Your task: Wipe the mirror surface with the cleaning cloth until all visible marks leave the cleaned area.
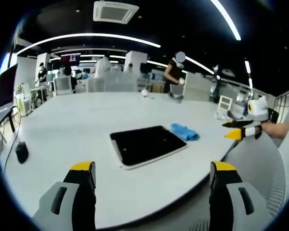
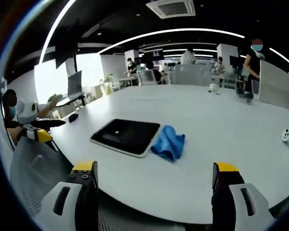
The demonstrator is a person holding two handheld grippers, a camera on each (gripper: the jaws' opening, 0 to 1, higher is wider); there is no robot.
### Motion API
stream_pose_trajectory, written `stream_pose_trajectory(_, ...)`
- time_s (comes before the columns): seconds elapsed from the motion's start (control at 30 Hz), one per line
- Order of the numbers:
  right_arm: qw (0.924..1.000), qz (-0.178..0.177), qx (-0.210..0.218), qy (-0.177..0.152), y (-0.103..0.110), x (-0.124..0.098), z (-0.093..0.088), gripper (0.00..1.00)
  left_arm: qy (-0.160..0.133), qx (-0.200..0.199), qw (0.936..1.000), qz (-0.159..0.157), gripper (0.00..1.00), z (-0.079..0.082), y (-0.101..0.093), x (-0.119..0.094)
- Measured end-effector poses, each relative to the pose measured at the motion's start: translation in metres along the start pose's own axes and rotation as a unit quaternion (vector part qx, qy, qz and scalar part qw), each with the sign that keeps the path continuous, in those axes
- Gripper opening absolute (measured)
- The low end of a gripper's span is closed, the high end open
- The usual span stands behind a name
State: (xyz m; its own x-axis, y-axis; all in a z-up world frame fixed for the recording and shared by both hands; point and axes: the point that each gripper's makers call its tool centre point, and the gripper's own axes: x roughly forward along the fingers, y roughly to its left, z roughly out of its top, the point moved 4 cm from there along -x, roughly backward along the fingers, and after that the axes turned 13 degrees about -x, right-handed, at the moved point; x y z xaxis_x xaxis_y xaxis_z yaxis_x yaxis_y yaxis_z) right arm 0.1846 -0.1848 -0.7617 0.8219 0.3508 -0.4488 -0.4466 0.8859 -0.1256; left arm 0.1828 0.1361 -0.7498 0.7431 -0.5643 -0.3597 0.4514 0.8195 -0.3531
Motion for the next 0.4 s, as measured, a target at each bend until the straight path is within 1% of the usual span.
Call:
stream_pose_trajectory(0.1, 0.9999, -0.011, 0.009, -0.009, -0.0029, -0.0003, 0.0013, 0.98, -0.002, 0.001, 1.0000, 0.003, 0.99, 0.0010, 0.0004, -0.0003)
stream_pose_trajectory(0.23, 0.9999, -0.002, 0.007, -0.010, -0.0006, 0.0005, 0.0024, 0.99, -0.004, 0.005, 0.9999, 0.010, 0.99, 0.0018, 0.0016, -0.0008)
stream_pose_trajectory(0.4, 0.9999, 0.007, 0.008, -0.005, 0.0004, 0.0013, 0.0014, 0.99, -0.008, 0.003, 0.9999, 0.007, 0.99, 0.0027, 0.0012, -0.0004)
